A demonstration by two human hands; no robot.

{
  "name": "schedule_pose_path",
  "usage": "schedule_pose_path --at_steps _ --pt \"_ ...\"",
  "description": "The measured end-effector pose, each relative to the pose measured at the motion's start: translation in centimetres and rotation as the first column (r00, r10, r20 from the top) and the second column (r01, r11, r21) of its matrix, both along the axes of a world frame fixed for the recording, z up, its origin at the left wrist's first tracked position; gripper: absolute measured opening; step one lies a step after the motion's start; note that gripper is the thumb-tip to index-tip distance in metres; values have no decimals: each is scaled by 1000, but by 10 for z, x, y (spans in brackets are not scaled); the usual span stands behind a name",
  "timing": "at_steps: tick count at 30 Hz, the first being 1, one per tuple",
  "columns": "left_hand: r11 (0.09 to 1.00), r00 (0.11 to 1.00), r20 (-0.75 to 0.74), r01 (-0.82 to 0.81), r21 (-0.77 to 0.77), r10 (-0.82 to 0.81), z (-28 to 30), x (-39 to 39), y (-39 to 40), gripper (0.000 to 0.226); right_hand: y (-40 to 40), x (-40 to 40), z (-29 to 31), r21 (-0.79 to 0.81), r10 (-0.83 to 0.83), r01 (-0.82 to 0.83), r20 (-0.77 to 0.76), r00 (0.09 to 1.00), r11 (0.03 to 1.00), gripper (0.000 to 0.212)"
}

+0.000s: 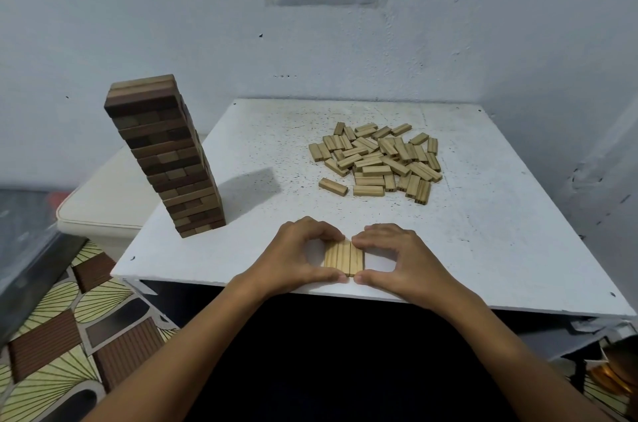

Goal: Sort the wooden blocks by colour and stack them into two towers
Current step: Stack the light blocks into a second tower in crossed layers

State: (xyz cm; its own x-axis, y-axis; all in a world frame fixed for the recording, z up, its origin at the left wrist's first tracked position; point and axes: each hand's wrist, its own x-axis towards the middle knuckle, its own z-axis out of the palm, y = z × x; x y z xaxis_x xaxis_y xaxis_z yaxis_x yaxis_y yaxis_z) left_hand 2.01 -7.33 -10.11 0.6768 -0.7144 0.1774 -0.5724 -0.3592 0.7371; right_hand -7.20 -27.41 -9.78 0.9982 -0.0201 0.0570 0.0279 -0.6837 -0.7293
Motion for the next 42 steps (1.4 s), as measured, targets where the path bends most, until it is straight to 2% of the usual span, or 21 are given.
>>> schedule_pose_path --at_steps 9,16,21,28,42 --pt "1000 1000 17 5 16 -5 0 0 -1 61 -1 0 -1 -32 2 -3 -20 1000 999 58" --pt "996 999 -42 -13 86 17 4 3 2 69 -1 -2 -1 -14 -18 17 -64 998 1000 82" --pt "991 1000 -25 -13 132 17 5 4 4 65 3 -2 6 -32 -33 31 -60 998 999 93" --pt "995 1000 0 -22 96 22 2 3 4 65 11 -1 12 -52 8 -11 -64 998 999 94" --pt "996 999 -26 -25 86 28 1 3 4 63 10 3 6 -47 -23 21 -47 999 999 90"
